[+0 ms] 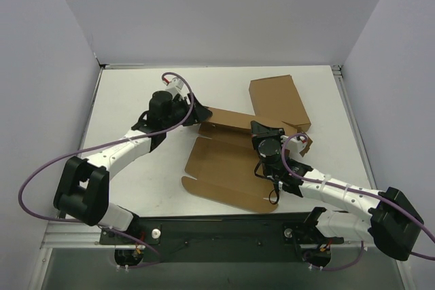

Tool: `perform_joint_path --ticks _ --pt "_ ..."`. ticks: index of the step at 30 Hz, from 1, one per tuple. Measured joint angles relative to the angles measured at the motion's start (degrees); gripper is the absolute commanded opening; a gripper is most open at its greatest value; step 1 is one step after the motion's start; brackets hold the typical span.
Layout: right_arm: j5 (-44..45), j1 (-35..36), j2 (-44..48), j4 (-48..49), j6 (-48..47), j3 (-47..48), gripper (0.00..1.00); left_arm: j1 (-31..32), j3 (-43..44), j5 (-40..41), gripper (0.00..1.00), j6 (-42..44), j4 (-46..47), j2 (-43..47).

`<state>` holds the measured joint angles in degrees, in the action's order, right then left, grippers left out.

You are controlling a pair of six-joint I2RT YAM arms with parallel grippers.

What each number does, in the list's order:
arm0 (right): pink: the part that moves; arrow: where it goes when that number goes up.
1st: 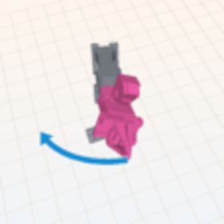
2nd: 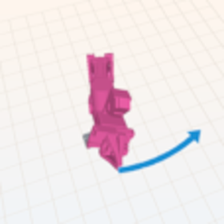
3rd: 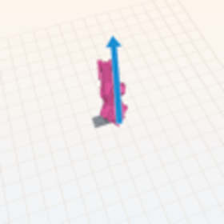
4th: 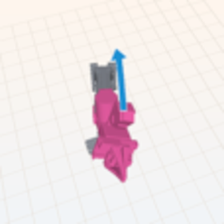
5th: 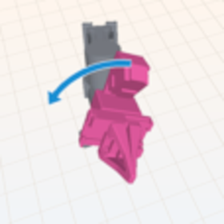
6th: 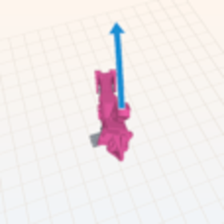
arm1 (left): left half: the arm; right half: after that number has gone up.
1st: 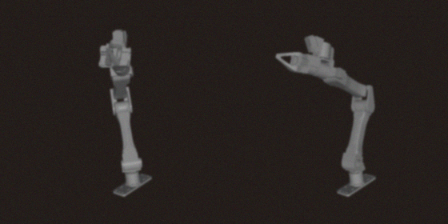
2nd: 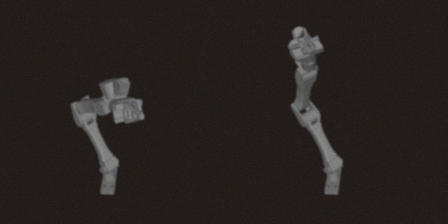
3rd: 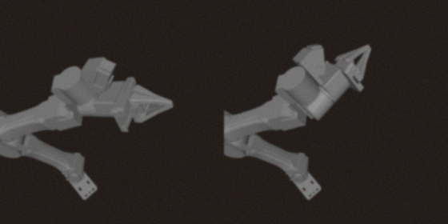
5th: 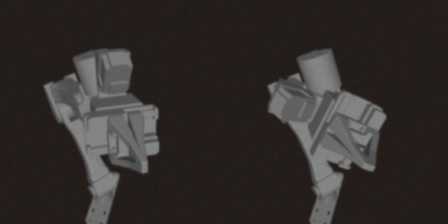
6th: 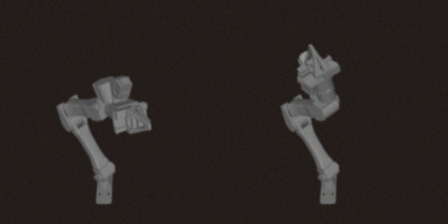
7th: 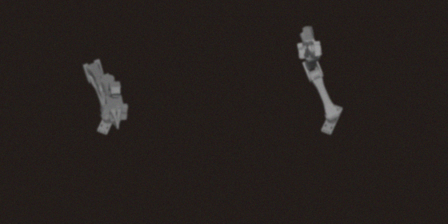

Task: Fold the paper box

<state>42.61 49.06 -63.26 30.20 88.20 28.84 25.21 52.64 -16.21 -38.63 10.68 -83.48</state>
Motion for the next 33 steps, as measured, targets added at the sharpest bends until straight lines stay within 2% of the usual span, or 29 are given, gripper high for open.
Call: perform_joint_path --ticks 5,9,10,14,16,20,24,30,33 --pt "0.0 -0.1 -0.2 -0.1 0.0 0.0 0.00 1.3 1.4 -1.3 0.65 -0.9 0.4 -1.6" --pt "0.0 -0.2 -0.2 -0.3 0.0 0.0 0.00 2.0 1.5 -2.6 0.55 -2.6 2.5 -3.0" --pt "0.1 -0.3 -0.2 -0.3 0.0 0.0 0.00 2.0 1.5 -3.1 0.48 -3.1 3.1 -3.3" --pt "0.6 -0.3 -0.1 -0.5 0.0 0.0 0.00 2.0 0.9 -5.1 0.45 -5.7 7.2 -4.4" --pt "0.7 -0.4 -0.1 -0.5 0.0 0.0 0.00 1.8 -0.2 -5.7 0.46 -7.4 9.9 -4.9" --pt "0.8 -0.7 -0.1 -0.6 0.1 0.0 0.00 1.2 -0.8 -7.0 0.64 -8.6 12.5 -5.5" --pt "0.5 -0.7 0.1 -0.5 0.2 0.0 0.00 -0.9 -3.7 -7.8 0.72 -7.5 13.8 -3.8" --pt "-0.2 -0.7 0.2 -0.5 0.2 0.0 0.00 -6.6 -13.5 -3.8 0.72 -4.2 14.8 4.9" --pt "-0.3 -0.7 0.4 -0.6 0.2 0.0 0.00 -7.1 -16.0 -2.6 0.69 -2.8 15.7 5.4"
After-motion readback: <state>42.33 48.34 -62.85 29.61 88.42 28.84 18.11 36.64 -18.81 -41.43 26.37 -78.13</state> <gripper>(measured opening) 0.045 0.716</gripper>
